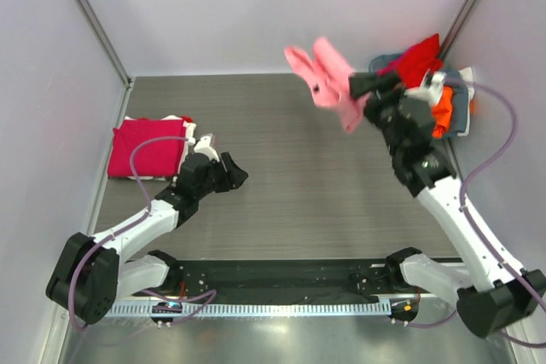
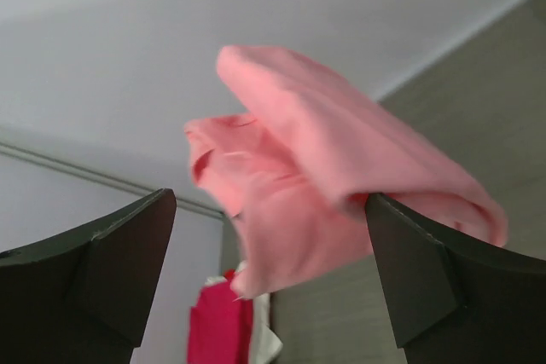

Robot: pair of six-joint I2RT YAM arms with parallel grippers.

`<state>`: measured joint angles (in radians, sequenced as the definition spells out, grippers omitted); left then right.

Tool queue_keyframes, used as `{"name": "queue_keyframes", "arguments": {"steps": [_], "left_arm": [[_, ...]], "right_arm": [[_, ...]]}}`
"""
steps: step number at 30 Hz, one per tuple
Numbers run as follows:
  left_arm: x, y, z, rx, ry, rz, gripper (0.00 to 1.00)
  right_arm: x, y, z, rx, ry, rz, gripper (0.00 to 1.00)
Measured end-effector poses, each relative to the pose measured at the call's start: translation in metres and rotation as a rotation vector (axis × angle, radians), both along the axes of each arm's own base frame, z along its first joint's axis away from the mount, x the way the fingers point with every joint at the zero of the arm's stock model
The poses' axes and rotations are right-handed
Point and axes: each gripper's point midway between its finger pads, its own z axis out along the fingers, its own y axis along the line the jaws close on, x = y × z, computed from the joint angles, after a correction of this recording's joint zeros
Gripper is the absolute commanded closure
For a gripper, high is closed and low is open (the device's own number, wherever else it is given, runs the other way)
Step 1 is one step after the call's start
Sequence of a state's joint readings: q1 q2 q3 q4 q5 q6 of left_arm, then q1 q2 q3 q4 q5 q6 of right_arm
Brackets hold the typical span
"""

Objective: Fold and stack the t-shirts
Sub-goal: Move the tshirt to the center of the board, then flatten the tshirt out

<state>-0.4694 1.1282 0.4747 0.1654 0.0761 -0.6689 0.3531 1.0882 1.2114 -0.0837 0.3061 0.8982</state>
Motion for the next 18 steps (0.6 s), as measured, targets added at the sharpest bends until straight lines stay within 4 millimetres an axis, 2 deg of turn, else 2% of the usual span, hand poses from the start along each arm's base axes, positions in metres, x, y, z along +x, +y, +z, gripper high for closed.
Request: {"name": "queue_keyframes", "arguments": {"steps": [1,3,4,5,6,7,8,9,12,13,14,15,16,18], "left_arm": [[-0.001,0.001,-0.002,0.006,0.005,0.001,0.45],[-0.002,0.002,-0.004,0.016,0.011,-0.001,0.44],[-0.002,0.003,-0.005,0.023,0.012,-0.004,0.44],[-0.003,0.003,-0.005,0.027,0.013,-0.005,0.43],[-0.003,0.003,-0.005,0.031,0.013,-0.008,0.43],[-0.003,0.003,-0.005,0.033,0.013,-0.009,0.43],[-0.003,0.003,-0.005,0.035,0.015,-0.01,0.42],[-0.003,0.003,-0.004,0.037,0.015,-0.011,0.41],[-0.002,0.004,-0.002,0.048,0.018,-0.01,0.34],[-0.002,0.007,-0.001,0.054,0.015,0.004,0.29],[-0.001,0.011,0.001,0.063,0.011,0.023,0.13],[-0.001,0.015,0.004,0.074,0.002,0.043,0.04],[0.0,0.019,0.007,0.073,-0.008,0.064,0.0],[0.001,0.026,0.017,0.062,-0.041,0.107,0.0]], "right_arm": [[-0.008,-0.001,-0.04,-0.014,0.072,0.007,0.07],[-0.031,-0.005,-0.131,-0.044,0.23,0.026,0.12],[-0.045,-0.008,-0.167,-0.056,0.296,0.034,0.17],[-0.06,-0.012,-0.204,-0.074,0.366,0.04,0.18],[-0.076,-0.016,-0.234,-0.096,0.424,0.047,0.18],[-0.086,-0.02,-0.252,-0.114,0.461,0.049,0.18],[-0.096,-0.022,-0.266,-0.138,0.49,0.059,0.18],[-0.099,-0.023,-0.271,-0.161,0.504,0.067,0.18],[-0.098,-0.022,-0.272,-0.233,0.511,0.095,0.2],[-0.094,-0.022,-0.272,-0.271,0.528,0.104,0.2],[-0.09,-0.021,-0.271,-0.301,0.54,0.112,0.2],[-0.085,-0.019,-0.268,-0.324,0.547,0.118,0.2],[-0.078,-0.017,-0.269,-0.354,0.568,0.127,0.19],[-0.066,-0.009,-0.274,-0.41,0.61,0.154,0.19]]}}
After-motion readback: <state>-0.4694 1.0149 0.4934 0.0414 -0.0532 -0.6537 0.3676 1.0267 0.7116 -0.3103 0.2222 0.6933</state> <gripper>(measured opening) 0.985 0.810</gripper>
